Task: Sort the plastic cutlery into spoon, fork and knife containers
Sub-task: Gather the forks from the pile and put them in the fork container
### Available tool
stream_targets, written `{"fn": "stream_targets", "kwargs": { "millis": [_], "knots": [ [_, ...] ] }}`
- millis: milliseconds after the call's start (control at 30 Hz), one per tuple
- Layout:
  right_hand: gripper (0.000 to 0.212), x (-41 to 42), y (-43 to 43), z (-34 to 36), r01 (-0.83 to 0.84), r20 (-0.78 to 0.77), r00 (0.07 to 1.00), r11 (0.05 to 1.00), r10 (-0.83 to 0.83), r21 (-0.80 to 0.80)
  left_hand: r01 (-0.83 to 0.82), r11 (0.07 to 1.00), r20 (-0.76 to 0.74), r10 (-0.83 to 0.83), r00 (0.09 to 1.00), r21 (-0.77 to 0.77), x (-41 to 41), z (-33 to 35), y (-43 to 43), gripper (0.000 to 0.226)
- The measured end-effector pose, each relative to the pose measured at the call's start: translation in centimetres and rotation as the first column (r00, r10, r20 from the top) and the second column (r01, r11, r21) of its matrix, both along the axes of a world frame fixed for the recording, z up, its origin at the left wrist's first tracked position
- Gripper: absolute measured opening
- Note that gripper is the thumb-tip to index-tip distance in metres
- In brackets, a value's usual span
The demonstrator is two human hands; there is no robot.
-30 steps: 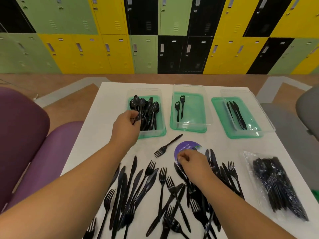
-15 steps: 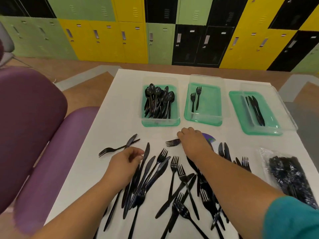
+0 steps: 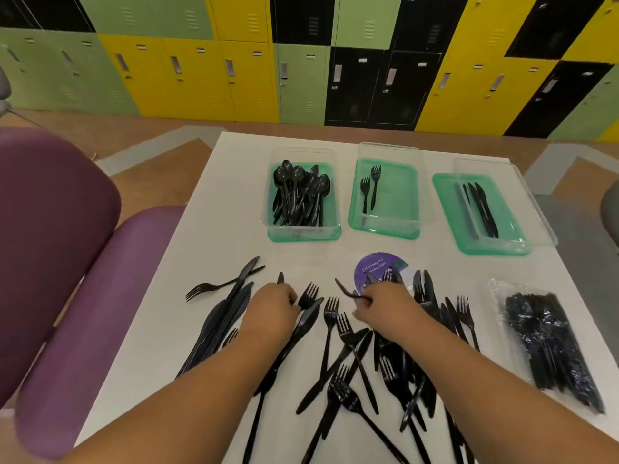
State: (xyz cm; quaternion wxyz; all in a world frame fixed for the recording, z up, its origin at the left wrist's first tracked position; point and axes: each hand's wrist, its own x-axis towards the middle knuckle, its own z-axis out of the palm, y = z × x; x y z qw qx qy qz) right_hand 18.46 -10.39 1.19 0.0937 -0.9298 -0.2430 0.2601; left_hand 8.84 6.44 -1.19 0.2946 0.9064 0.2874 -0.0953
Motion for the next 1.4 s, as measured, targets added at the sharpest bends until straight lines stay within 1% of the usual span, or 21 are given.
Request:
{"fn": "stream_targets", "kwargs": {
  "millis": [67,133,200,300,367,433,533,633,700,767,833,933,967,1000,1067,1133,1233,1333,1400],
  "knots": [
    [0.029,-1.1,-0.8,0.2,-0.009,-0.095,0.995,0.996,0.001,-0.089,0.018,0.999,-0.025,-0.018,1.000,0.028,0.3,-0.1,-0.2,0.025],
    [0.038,-2.0,-1.2,-0.1,-0.012,-0.144,0.990,0.991,-0.008,-0.136,0.033,0.998,-0.040,-0.030,0.999,0.059,0.3,-0.1,-0.3,0.023],
    [0.045,-3.0,-1.3,-0.6,0.002,-0.128,0.992,0.989,-0.022,-0.148,0.053,0.994,-0.059,-0.047,0.997,0.095,0.3,-0.1,-0.5,0.021],
    [0.045,-4.0,-1.5,-1.2,0.031,-0.054,0.998,0.992,-0.038,-0.122,0.089,0.989,-0.094,-0.078,0.992,0.119,0.4,0.0,-0.8,0.021],
    [0.043,-4.4,-1.5,-1.3,0.042,-0.052,0.997,0.991,-0.050,-0.129,0.082,0.990,-0.070,-0.074,0.995,0.116,0.3,0.2,-1.0,0.021],
    [0.039,-4.7,-1.4,-1.6,0.054,-0.072,0.995,0.989,-0.065,-0.140,0.056,0.994,-0.010,-0.055,0.998,0.092,0.0,0.5,-1.1,0.020],
    [0.036,-5.1,-1.7,-1.3,0.152,-0.106,0.982,0.986,-0.158,-0.070,0.014,1.000,0.102,-0.015,0.995,0.013,-1.1,1.3,-1.1,0.016],
    [0.034,-5.7,-2.8,-0.3,0.214,-0.118,0.972,0.972,-0.202,0.097,0.004,0.994,0.189,0.016,0.982,-0.107,-2.4,2.1,-1.3,0.010],
    [0.026,-6.3,-3.6,0.3,0.200,-0.190,0.967,0.968,-0.170,0.152,-0.004,0.985,0.227,0.044,0.973,-0.175,-3.3,2.3,-1.7,0.012],
    [0.013,-7.0,-4.3,0.3,0.203,-0.295,0.945,0.961,-0.143,0.187,-0.028,0.972,0.233,0.083,0.969,-0.232,-3.7,2.0,-2.2,0.015],
    [0.012,-8.2,-5.1,0.2,0.181,-0.335,0.936,0.965,-0.109,0.191,-0.044,0.975,0.210,0.090,0.974,-0.217,-4.2,1.6,-2.9,0.015],
    [0.010,-9.8,-6.0,-0.4,0.117,-0.266,0.961,0.983,-0.076,0.142,-0.060,0.984,0.129,0.082,0.988,-0.165,-4.6,0.9,-3.8,0.019],
    [0.012,-10.3,-6.2,-0.5,0.121,-0.251,0.964,0.985,-0.087,0.121,-0.060,0.987,0.096,0.074,0.993,-0.149,-4.6,0.6,-4.1,0.023],
    [0.019,-10.7,-6.4,-0.6,0.126,-0.247,0.964,0.988,-0.100,0.088,-0.058,0.989,0.071,0.068,0.995,-0.134,-4.5,0.2,-4.3,0.024],
    [0.029,-11.4,-6.4,-0.9,0.114,-0.240,0.965,0.993,-0.107,0.018,-0.062,0.992,0.038,0.066,0.997,-0.114,-4.2,-0.3,-4.7,0.024],
    [0.026,-12.0,-6.4,-1.4,0.083,-0.202,0.976,0.996,-0.084,-0.009,-0.062,0.993,0.023,0.065,0.998,-0.097,-3.6,-0.6,-5.0,0.020],
    [0.012,-12.6,-6.6,-2.1,0.097,-0.179,0.979,0.995,-0.095,0.006,-0.051,0.994,0.032,0.055,0.998,-0.094,-2.7,-0.8,-5.6,0.022],
    [0.018,-12.8,-7.1,-2.2,0.120,-0.146,0.982,0.993,-0.117,0.012,-0.007,1.000,0.037,0.008,0.999,-0.031,-1.9,-1.0,-6.3,0.032],
    [0.014,-12.9,-7.5,-2.3,0.121,-0.122,0.986,0.992,-0.117,0.025,0.011,1.000,0.022,-0.012,1.000,0.017,-1.4,-1.1,-6.6,0.037]
  ]
}}
